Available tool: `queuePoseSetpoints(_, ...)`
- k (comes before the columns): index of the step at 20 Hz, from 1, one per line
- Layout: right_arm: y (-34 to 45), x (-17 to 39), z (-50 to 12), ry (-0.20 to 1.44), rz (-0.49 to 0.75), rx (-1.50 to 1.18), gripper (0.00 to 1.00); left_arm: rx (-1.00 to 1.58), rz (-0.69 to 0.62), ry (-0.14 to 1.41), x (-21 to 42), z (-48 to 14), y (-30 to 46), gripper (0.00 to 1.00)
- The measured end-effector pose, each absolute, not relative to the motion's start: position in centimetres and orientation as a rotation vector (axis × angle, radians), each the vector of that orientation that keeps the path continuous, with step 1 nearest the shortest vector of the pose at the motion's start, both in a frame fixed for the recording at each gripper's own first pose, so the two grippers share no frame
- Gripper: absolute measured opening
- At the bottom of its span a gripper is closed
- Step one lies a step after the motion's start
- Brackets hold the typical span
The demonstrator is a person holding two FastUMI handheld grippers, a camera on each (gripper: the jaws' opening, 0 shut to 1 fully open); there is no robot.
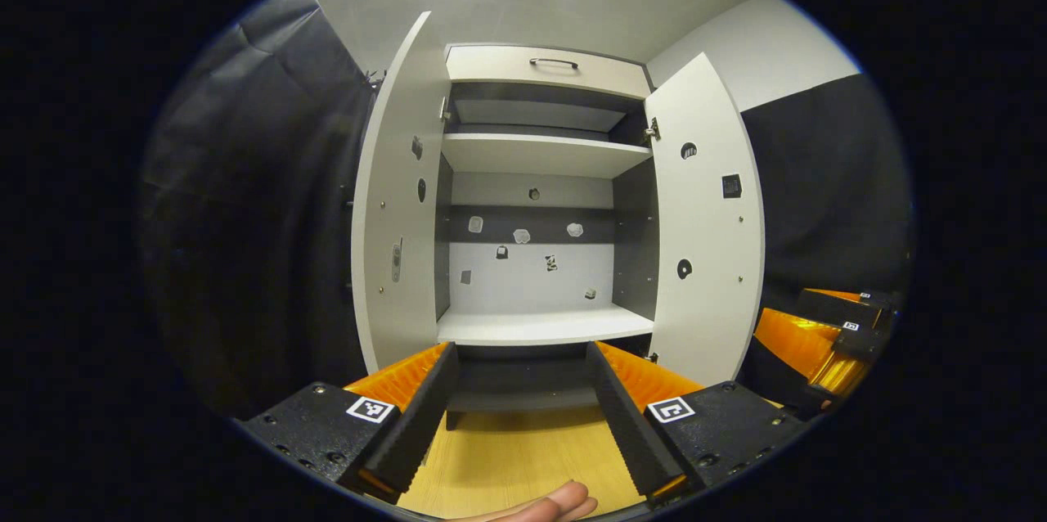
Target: Open the right door of the double-door shoe cabinet with the right hand, and open the left door with the left hand.
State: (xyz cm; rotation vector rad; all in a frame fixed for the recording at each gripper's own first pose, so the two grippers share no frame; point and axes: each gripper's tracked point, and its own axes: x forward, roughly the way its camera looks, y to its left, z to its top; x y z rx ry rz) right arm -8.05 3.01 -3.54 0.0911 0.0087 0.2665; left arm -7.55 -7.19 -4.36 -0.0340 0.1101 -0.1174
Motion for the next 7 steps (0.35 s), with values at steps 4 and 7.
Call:
queuePoseSetpoints(4, 2.9, -7.8, -4.1, 0.022, 0.267, 0.112, 0.99, -0.026, -0.108, 0.105, -7.7, -4.4, -6.4, 0.96)
queuePoseSetpoints(7, 3.1, -7.7, -4.3, 0.026, 0.276, 0.117, 0.99, -0.031, -0.094, 0.094, -7.9, -4.0, -5.8, 0.96)
